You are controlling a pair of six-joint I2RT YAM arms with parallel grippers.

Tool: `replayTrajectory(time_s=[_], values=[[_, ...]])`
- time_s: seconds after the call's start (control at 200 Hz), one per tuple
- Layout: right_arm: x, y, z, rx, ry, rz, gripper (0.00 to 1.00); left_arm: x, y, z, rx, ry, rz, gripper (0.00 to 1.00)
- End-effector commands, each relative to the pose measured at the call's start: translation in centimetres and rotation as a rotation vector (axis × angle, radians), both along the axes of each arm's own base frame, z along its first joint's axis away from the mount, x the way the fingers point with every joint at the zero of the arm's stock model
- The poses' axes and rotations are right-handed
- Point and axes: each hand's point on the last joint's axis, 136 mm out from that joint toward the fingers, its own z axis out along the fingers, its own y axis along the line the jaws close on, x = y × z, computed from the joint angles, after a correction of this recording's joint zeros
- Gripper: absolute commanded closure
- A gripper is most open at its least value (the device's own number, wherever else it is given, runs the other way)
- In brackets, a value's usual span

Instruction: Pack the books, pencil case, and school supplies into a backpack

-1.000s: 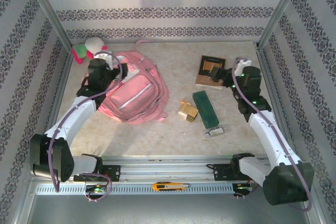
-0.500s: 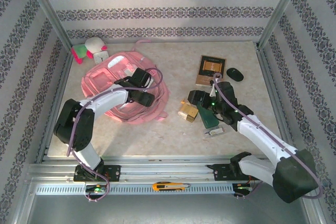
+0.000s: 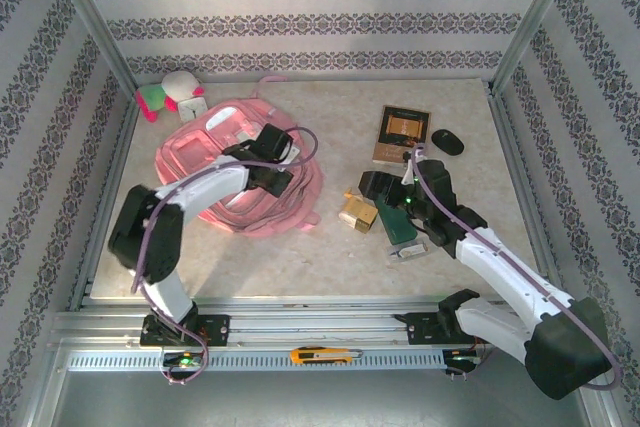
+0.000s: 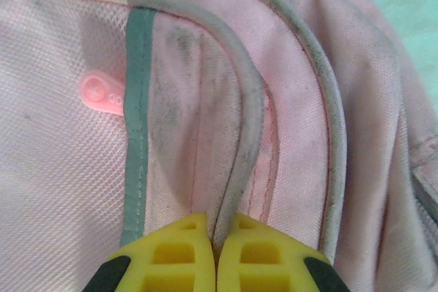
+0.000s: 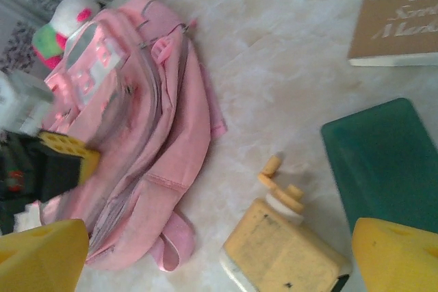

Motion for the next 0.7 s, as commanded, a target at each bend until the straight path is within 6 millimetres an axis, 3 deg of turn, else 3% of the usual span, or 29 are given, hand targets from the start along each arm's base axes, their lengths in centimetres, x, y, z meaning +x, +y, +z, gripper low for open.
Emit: replayTrajectory(time_s=[0.0, 0.08, 0.21, 0.29, 0.425, 0.695], values=[[-0.3, 1.9, 1.6, 0.045, -0.038, 0.089, 0.02, -2.9, -2.3, 7.2, -0.130, -0.111, -0.222, 1.00], [-0.1, 3.1, 2.1, 0.107, 0.001, 0.114, 0.03, -5.0, -2.7, 9.6, -0.159, -0.158, -0.343, 1.00], [0.1, 5.1, 1.9, 0.211, 0.112, 0.150, 0.07, -7.9, -2.4, 11.4, -0.156, -0.227, -0.496, 1.00], [-0.2, 6.8, 2.5, 0.294, 0.155, 0.204, 0.16, -9.3, -2.1, 11.6, -0.136, -0.257, -0.579, 1.00], [-1.3, 8.4, 2.2, 0.349, 0.230, 0.216, 0.17, -11.5, -1.9, 10.9, -0.108, -0.288, -0.725, 1.00], [-5.5, 11.2, 1.0, 0.442, 0.367, 0.227, 0.30, -12.2, -1.7, 9.9, -0.093, -0.270, -0.763, 1.00]])
